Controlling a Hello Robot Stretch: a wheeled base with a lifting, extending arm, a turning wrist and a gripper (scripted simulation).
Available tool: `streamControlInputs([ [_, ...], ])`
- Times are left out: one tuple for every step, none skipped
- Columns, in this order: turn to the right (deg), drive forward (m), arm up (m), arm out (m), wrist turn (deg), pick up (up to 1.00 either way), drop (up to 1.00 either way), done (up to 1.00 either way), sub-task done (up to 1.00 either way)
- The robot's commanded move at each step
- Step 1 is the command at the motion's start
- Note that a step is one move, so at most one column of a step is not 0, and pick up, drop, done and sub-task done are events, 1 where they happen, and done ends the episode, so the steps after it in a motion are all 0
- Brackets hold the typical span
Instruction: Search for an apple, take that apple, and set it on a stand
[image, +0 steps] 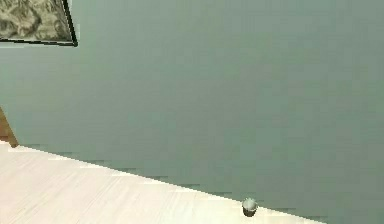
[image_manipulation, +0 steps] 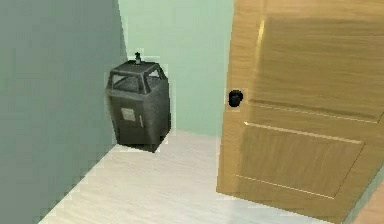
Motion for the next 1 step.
streamControlInputs([
  [12.0,0.00,0.00,0.00,0.0,0.00,0.00,0.00,0.00],
])
